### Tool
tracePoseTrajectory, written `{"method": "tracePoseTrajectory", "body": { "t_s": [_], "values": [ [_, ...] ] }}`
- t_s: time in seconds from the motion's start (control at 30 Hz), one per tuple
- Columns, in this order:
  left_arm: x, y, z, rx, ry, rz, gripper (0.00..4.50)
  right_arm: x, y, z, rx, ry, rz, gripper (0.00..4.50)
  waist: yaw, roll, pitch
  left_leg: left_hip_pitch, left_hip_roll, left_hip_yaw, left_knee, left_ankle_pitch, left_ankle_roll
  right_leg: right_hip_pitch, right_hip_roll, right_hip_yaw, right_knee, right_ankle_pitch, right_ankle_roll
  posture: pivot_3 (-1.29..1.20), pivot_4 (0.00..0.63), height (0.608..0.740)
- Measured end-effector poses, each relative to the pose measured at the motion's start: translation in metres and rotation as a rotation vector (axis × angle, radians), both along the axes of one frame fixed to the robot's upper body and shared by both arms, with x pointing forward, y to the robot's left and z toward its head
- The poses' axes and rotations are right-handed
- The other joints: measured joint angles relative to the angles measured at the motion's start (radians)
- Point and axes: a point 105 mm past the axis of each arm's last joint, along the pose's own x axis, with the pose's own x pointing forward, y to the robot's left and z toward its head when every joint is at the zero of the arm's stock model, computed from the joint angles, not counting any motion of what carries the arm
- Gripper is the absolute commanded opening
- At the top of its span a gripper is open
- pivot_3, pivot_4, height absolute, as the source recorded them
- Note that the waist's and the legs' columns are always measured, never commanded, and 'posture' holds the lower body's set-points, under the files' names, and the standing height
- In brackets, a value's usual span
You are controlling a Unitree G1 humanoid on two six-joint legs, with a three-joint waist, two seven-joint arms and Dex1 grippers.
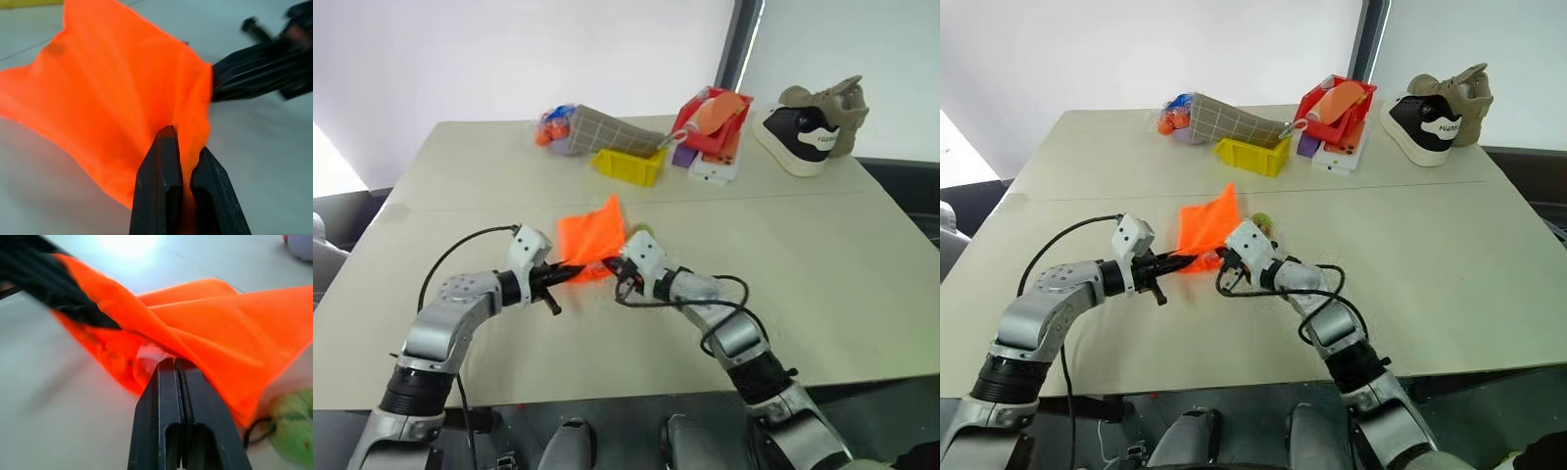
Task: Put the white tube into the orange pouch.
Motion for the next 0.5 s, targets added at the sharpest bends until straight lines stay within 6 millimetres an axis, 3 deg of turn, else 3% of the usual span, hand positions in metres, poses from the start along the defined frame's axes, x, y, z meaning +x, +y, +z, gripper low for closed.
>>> {"method": "tracePoseTrajectory", "body": {
  "t_s": [0.07, 0.2, 0.3, 0.4, 0.43, 0.5],
  "values": [
    [0.000, 0.008, -0.006, 0.027, 0.006, 0.017, 0.00, -0.005, -0.012, -0.004, -0.027, 0.011, 0.005, 0.02, -0.001, 0.000, 0.000, 0.000, 0.000, 0.000, 0.000, 0.000, 0.000, 0.000, 0.000, 0.000, 0.000, -0.001, 0.002, 0.00, 0.150, 0.740],
    [0.004, 0.024, -0.012, 0.067, 0.003, 0.052, 0.00, -0.002, -0.038, 0.000, -0.041, 0.033, -0.033, 1.33, -0.002, 0.000, 0.000, 0.001, 0.000, 0.000, 0.000, 0.000, 0.000, -0.001, 0.000, 0.000, 0.001, -0.001, 0.002, 0.00, 0.150, 0.740],
    [0.004, 0.029, -0.014, 0.054, 0.014, 0.062, 0.91, 0.010, -0.042, 0.008, -0.037, 0.011, -0.074, 3.00, -0.004, 0.000, 0.000, 0.000, 0.000, 0.000, 0.000, 0.000, 0.000, -0.001, 0.000, 0.000, 0.001, -0.001, 0.002, 0.00, 0.150, 0.740],
    [0.004, 0.030, -0.014, 0.046, 0.018, 0.063, 2.46, 0.027, -0.044, 0.013, -0.018, 0.002, -0.149, 4.50, -0.001, 0.000, 0.000, 0.000, 0.000, 0.000, 0.000, 0.000, 0.000, -0.001, 0.000, 0.000, 0.000, 0.001, -0.002, 0.00, 0.150, 0.740],
    [0.005, 0.031, -0.013, 0.045, 0.015, 0.065, 2.89, 0.032, -0.045, 0.013, -0.015, 0.004, -0.170, 4.50, 0.001, 0.000, 0.000, 0.000, 0.000, 0.000, 0.000, 0.000, 0.000, -0.001, 0.000, 0.000, 0.000, 0.001, -0.002, 0.00, 0.150, 0.740],
    [0.005, 0.031, -0.012, 0.038, 0.010, 0.067, 2.89, 0.039, -0.045, 0.012, -0.006, 0.011, -0.196, 4.50, 0.003, 0.000, 0.000, -0.001, 0.000, 0.000, 0.000, 0.000, 0.000, -0.001, 0.000, 0.000, -0.001, 0.001, -0.002, 0.00, 0.150, 0.740]
  ]
}}
